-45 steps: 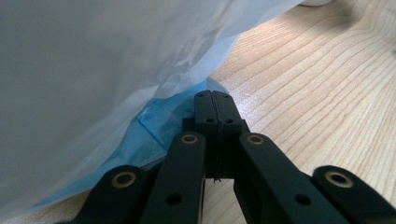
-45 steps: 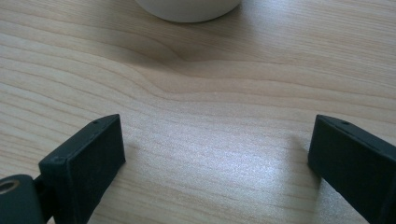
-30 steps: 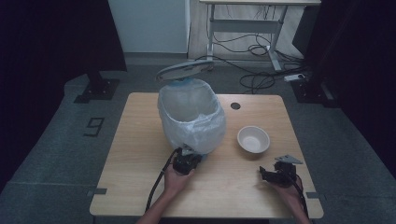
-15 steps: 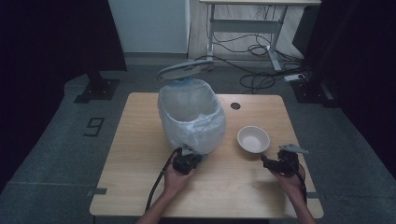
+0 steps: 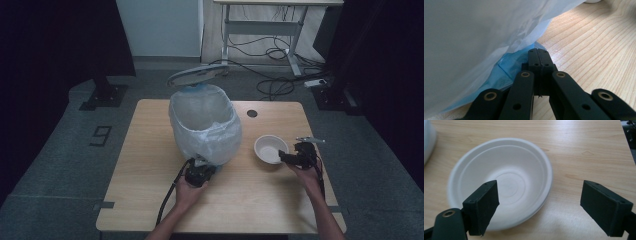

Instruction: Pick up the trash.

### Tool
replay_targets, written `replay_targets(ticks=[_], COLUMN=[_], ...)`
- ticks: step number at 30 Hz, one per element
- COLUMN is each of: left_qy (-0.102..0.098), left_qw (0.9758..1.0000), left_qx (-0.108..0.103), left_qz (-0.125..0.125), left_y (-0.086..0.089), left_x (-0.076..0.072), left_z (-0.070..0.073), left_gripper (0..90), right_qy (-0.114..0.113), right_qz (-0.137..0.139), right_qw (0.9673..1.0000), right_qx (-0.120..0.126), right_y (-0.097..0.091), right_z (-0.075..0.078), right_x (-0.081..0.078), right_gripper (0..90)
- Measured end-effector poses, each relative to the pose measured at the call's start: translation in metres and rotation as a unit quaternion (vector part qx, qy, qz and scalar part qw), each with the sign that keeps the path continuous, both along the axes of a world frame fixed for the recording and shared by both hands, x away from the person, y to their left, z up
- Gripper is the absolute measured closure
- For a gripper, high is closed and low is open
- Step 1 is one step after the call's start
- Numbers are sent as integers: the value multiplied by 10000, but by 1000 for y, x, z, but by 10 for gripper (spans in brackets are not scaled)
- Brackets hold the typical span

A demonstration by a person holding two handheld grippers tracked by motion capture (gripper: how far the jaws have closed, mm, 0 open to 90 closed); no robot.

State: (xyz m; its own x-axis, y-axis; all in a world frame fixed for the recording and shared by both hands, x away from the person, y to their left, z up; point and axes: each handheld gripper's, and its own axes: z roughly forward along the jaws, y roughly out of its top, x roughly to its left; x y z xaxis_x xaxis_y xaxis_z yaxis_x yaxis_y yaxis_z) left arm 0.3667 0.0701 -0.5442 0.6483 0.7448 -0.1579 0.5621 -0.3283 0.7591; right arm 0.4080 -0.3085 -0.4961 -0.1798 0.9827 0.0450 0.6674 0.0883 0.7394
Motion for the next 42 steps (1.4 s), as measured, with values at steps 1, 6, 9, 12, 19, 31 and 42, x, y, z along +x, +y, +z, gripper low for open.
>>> replay_targets(ticks=[1, 6, 9, 12, 19, 31, 42], left_qy=[-1, -4, -5, -7, -8, -7, -11], left_qw=[10000, 10000, 10000, 10000, 10000, 10000, 10000], left_qx=[2, 0, 4, 3, 8, 13, 4], left_qz=[0, -10, -8, -12, -4, -1, -6], left_y=[0, 0, 0, 0, 0, 0, 0], left_x=[0, 0, 0, 0, 0, 0, 0], left_z=[0, 0, 0, 0, 0, 0, 0], left_gripper=[900, 900, 900, 900, 900, 900, 900], right_qy=[32, 262, 344, 413, 544, 651, 327], right_qz=[-27, -128, -208, -256, -255, -265, 30], right_qw=[10000, 9996, 9992, 9988, 9981, 9972, 9931], right_qx=[-4, 64, 42, 87, 121, 271, 1124], right_y=[-1, -7, -11, -15, -19, -23, -26], right_z=[-1, -12, -20, -26, -35, -34, -15], right_x=[4, 21, 28, 32, 37, 31, 14], right_gripper=[148, 190, 205, 214, 286, 656, 821])
